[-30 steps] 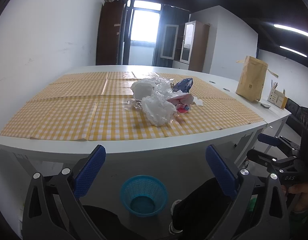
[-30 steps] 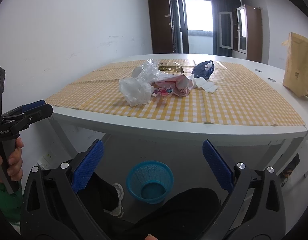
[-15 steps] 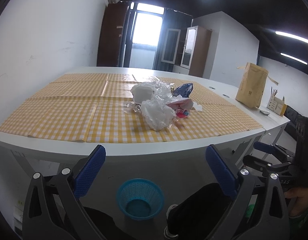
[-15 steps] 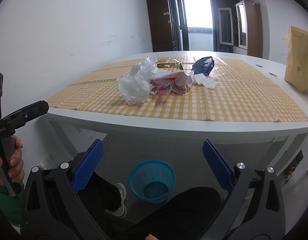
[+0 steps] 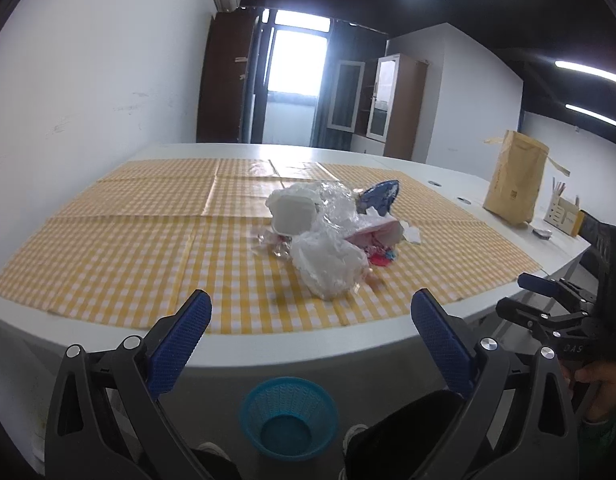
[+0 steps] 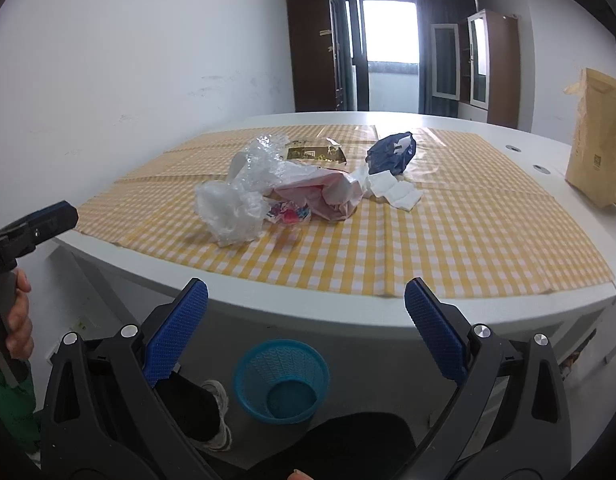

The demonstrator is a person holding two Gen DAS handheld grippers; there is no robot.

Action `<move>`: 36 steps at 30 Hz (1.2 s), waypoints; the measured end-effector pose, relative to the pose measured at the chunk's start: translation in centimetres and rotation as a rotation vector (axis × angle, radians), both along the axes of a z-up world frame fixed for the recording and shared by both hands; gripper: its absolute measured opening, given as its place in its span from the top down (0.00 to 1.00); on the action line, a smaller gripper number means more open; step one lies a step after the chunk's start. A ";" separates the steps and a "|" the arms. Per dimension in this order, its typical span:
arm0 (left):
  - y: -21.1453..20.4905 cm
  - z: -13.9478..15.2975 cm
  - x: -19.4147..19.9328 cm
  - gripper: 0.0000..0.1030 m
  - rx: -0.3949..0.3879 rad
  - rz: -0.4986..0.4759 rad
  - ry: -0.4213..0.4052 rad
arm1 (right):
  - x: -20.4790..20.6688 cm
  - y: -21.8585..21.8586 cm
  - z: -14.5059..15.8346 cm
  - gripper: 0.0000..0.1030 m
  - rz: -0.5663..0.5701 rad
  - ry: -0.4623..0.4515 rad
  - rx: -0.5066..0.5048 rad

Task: Collect trash
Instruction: 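Grasp the pink-white paper bag with the right gripper while the left gripper grasps clear plastic wrap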

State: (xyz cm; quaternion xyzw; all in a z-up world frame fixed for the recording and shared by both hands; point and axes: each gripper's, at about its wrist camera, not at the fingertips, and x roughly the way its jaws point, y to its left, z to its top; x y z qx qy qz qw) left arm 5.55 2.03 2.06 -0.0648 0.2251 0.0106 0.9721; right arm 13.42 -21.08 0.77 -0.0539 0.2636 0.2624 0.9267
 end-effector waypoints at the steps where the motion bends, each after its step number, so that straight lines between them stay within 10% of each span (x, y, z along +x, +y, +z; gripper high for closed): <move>1: 0.0 0.0 0.4 0.05 0.004 0.004 0.003 | 0.6 0.2 0.1 0.09 0.002 -0.002 -0.006; 36: -0.5 -1.2 20.2 0.06 -0.001 -0.111 0.194 | 20.2 5.8 -2.5 0.42 0.030 0.207 -0.052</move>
